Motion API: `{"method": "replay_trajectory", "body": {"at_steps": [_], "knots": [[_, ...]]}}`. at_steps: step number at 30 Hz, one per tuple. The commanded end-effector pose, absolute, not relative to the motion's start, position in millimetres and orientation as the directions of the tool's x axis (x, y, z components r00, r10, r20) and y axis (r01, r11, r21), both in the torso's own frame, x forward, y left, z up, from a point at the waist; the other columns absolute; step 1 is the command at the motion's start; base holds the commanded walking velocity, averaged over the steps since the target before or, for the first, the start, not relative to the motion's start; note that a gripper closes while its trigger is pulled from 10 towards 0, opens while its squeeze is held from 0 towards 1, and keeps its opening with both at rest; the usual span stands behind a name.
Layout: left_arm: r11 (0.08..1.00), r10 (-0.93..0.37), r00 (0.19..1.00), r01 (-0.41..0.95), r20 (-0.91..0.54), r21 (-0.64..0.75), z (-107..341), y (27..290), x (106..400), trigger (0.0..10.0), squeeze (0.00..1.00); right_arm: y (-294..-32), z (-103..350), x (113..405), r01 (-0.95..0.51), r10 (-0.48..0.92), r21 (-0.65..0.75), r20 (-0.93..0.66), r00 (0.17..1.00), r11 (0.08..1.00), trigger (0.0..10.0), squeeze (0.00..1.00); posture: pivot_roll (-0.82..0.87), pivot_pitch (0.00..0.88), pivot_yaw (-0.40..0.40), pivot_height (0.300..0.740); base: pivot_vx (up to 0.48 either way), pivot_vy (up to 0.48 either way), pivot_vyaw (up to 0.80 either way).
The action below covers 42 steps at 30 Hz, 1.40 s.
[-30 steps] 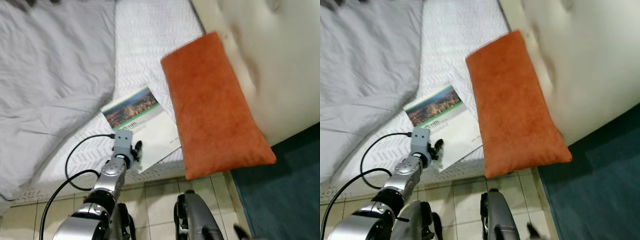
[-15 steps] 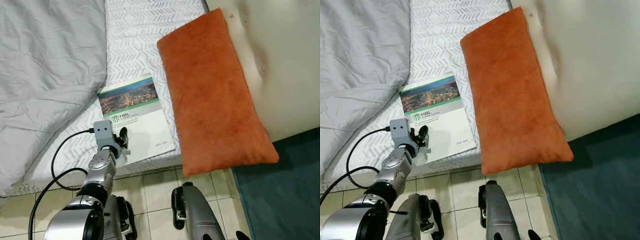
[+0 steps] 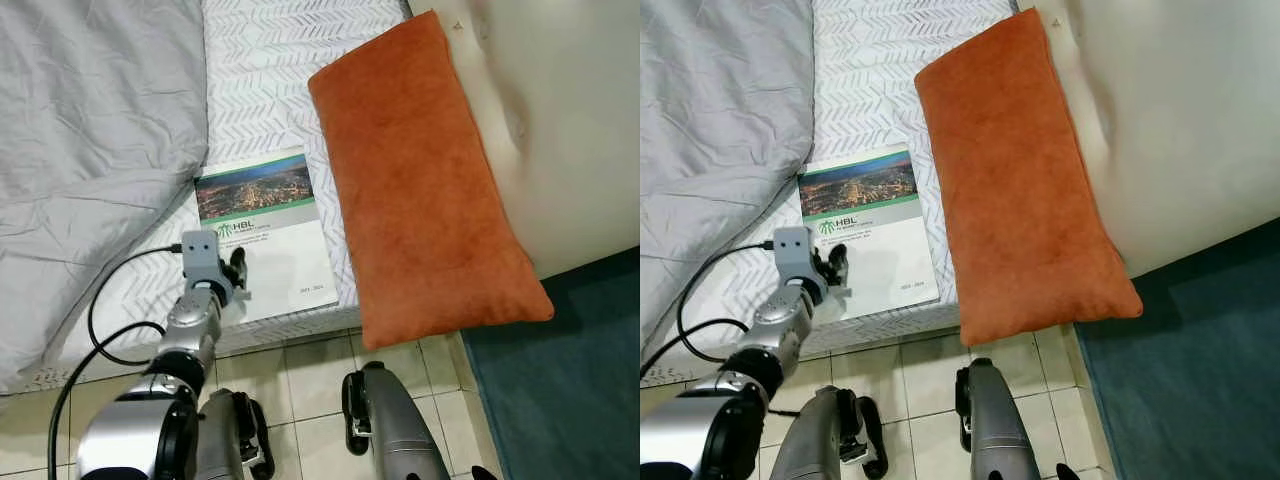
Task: Clean up the room
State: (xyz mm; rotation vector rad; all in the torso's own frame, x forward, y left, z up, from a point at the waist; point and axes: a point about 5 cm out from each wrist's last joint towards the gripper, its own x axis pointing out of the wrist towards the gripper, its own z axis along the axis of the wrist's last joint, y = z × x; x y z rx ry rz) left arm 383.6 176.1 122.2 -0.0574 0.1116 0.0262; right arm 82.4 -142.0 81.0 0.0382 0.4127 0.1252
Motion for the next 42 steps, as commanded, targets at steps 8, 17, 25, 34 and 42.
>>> {"method": "replay_trajectory", "body": {"at_steps": [8, 17, 25, 34, 42], "knots": [[0.998, -0.059, 0.978, 0.060, -0.200, -0.001, 107.7, 149.7, 380.7, 10.0, 0.00, -143.6, 76.9, 75.2, -0.099, 0.114, 0.057, -0.444, 0.889, 0.993, 10.0, 0.00, -0.33, 0.586, -0.037, 0.656, 0.000, 0.000, 0.00], [0.994, -0.088, 0.986, 0.078, -0.139, -0.075, 116.5, 133.2, 383.7, 10.0, 0.00, -144.2, 74.6, 86.0, -0.090, 0.104, 0.054, -0.415, 0.904, 0.994, 10.0, 0.00, -0.31, 0.541, -0.016, 0.656, 0.000, 0.000, 0.00], [0.989, -0.144, 0.986, 0.147, -0.088, 0.026, 128.4, 138.6, 387.6, 10.0, 0.00, -149.6, 74.8, 107.6, -0.117, 0.123, 0.039, -0.368, 0.922, 0.992, 10.0, 0.00, -0.27, 0.508, -0.022, 0.656, 0.000, 0.000, 0.00], [0.989, -0.138, 0.977, 0.146, -0.165, 0.038, 123.9, 134.8, 388.6, 10.0, 0.00, -146.5, 79.8, 88.1, -0.123, 0.130, 0.044, -0.408, 0.903, 0.991, 10.0, 0.00, -0.36, 0.578, -0.044, 0.656, 0.000, 0.000, 0.00], [0.991, -0.128, 0.959, 0.132, -0.253, -0.002, 107.0, 130.6, 382.2, 10.0, 0.00, -142.5, 86.9, 63.3, -0.090, 0.106, 0.056, -0.453, 0.885, 0.994, 10.0, 0.00, -0.41, 0.617, -0.036, 0.656, 0.000, 0.000, 0.00]]}}
